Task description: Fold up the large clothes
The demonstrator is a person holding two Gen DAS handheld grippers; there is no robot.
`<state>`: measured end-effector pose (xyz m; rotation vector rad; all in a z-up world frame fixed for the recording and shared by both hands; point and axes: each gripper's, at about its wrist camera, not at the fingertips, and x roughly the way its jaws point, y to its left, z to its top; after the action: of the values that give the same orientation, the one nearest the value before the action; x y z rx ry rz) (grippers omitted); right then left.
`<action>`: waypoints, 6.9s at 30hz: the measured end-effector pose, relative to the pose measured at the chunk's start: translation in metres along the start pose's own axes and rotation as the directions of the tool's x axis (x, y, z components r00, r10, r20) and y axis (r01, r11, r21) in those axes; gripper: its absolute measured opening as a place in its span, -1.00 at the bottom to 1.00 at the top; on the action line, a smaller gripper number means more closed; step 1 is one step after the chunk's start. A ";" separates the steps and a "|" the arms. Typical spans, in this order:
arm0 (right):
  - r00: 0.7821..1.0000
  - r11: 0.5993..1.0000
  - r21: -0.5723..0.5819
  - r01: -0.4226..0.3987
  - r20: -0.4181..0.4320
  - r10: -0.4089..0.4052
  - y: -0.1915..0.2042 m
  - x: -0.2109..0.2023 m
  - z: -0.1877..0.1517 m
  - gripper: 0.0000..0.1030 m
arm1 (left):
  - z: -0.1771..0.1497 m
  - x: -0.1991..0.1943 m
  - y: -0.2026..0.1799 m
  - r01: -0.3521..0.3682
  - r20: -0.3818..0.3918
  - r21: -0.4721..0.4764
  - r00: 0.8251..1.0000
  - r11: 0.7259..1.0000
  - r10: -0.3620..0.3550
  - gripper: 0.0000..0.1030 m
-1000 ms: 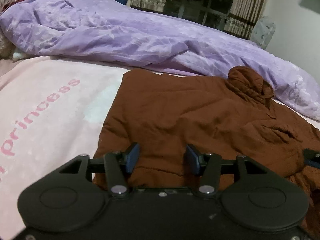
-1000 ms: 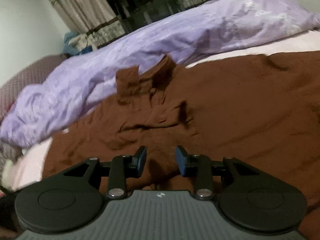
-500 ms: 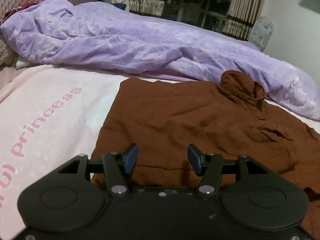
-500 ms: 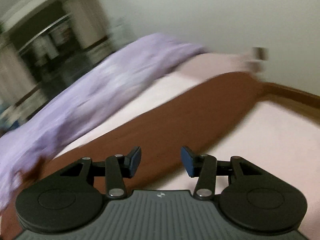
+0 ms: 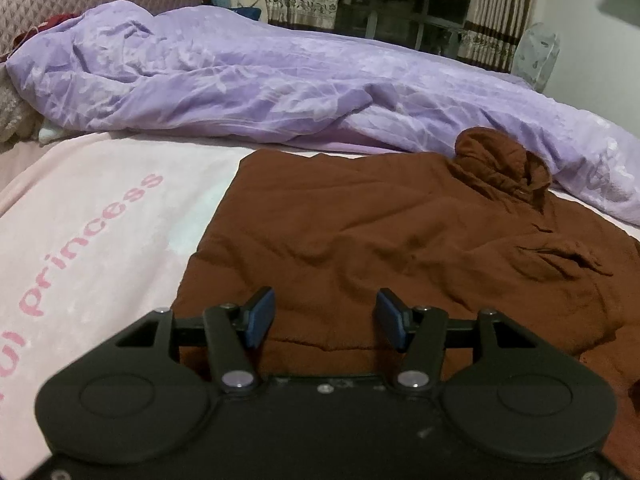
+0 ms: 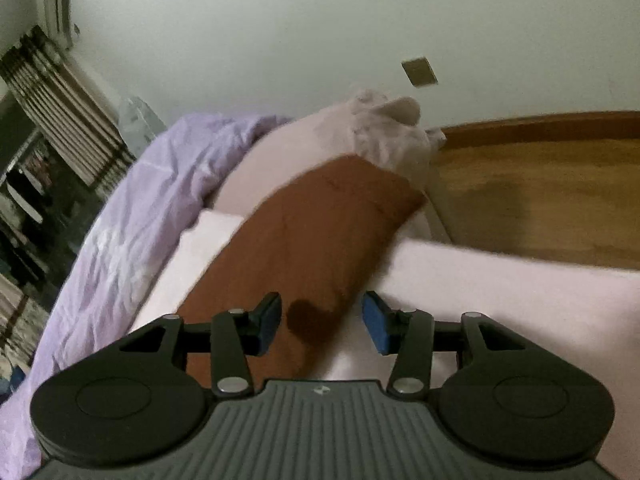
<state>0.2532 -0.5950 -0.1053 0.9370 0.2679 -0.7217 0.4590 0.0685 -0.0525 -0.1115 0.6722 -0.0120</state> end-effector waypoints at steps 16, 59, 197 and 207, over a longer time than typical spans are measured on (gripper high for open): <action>0.997 0.999 -0.026 0.045 0.066 -0.044 0.013 0.017 0.012 -0.69 | 0.000 0.003 -0.005 -0.006 -0.003 0.021 1.000 1.000 0.006 0.15; 0.876 0.788 -0.414 -0.456 -0.365 0.315 0.187 -0.083 -0.157 0.07 | 0.006 0.040 -0.108 0.481 -0.134 -0.253 0.842 0.839 -0.523 -0.48; 0.689 0.784 -0.062 -0.618 -0.524 0.501 0.209 0.004 -0.092 -0.75 | 0.076 0.030 0.108 0.392 0.022 -0.350 0.912 0.851 -0.411 -0.54; 0.688 0.857 0.068 -0.510 -0.566 0.454 0.190 0.054 -0.116 -0.34 | 0.087 0.052 0.139 0.399 0.018 -0.432 0.900 0.809 -0.435 -0.22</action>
<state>0.4303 -0.4528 -0.0789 1.0577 0.5487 0.0864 0.5501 0.2125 -0.0319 -0.6894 0.7140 -0.2987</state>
